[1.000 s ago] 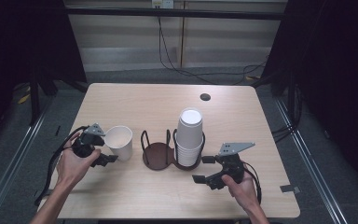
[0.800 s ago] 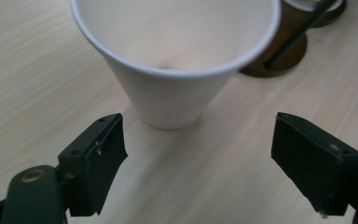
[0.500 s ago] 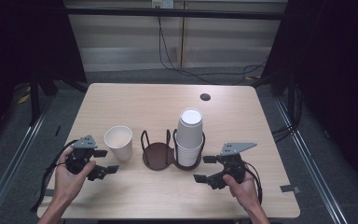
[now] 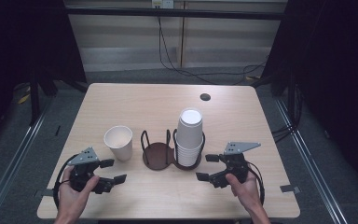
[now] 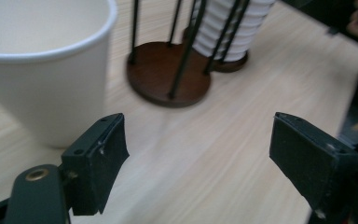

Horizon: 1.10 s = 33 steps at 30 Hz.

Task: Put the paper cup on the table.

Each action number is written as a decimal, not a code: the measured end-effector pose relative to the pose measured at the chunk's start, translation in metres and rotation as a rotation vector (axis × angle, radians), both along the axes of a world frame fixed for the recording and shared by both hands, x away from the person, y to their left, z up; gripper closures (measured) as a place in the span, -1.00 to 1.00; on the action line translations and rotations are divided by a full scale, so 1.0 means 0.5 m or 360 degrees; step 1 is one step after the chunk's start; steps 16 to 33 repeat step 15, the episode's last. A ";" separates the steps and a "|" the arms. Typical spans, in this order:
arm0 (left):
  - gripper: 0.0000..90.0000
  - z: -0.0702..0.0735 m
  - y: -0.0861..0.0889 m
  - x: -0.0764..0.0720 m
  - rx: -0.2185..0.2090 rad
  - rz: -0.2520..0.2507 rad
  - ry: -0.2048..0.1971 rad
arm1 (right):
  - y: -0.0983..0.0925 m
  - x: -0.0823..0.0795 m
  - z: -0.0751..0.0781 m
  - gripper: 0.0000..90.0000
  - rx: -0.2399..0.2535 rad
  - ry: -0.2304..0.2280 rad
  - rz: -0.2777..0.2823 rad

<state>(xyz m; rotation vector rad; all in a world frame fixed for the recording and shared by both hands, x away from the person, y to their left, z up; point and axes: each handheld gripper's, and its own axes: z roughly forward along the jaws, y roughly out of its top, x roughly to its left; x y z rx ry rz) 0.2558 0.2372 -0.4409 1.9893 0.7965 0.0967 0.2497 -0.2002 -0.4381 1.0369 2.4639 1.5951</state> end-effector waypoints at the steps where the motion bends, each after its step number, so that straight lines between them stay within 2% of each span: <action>1: -0.59 -0.004 -0.006 -0.003 0.0013 0.0001 -0.0023 | 0.001 0.000 -0.001 -0.67 -0.0001 0.0001 0.0001; 4: -0.60 -0.021 -0.026 -0.008 0.0005 -0.0037 -0.0005 | 0.003 -0.001 -0.002 -0.67 0.0000 0.0001 0.0004; 5: -0.60 -0.026 -0.030 -0.007 -0.0038 -0.0048 0.0005 | 0.003 0.000 -0.002 -0.67 0.0001 0.0002 0.0005; 6: -0.60 -0.029 -0.035 -0.006 -0.0051 -0.0048 0.0012 | 0.003 0.000 -0.003 -0.67 0.0000 0.0002 0.0003; 9: -0.60 -0.044 -0.053 -0.008 0.0036 -0.0039 -0.0001 | 0.004 -0.003 -0.007 -0.67 -0.0012 0.0010 -0.0002; 10: -0.60 -0.047 -0.059 -0.009 0.0048 -0.0054 0.0017 | 0.003 -0.006 -0.008 -0.67 -0.0025 0.0012 0.0001; 11: -0.60 -0.050 -0.064 -0.009 0.0030 -0.0077 0.0042 | 0.002 -0.008 -0.010 -0.67 -0.0021 0.0014 -0.0001; 12: -0.60 -0.050 -0.065 -0.009 -0.0005 -0.0096 0.0048 | 0.000 -0.010 -0.011 -0.67 -0.0026 0.0016 -0.0002; 13: -0.60 -0.050 -0.066 -0.009 -0.0009 -0.0096 0.0036 | -0.003 -0.012 -0.013 -0.67 -0.0031 0.0012 -0.0013; 15: -0.60 -0.053 -0.068 -0.012 0.0032 -0.0076 0.0008 | -0.008 -0.015 -0.020 -0.67 -0.0045 0.0009 -0.0040; 33: -0.60 -0.053 -0.068 -0.012 0.0032 -0.0076 0.0008 | -0.008 -0.015 -0.020 -0.67 -0.0045 0.0009 -0.0040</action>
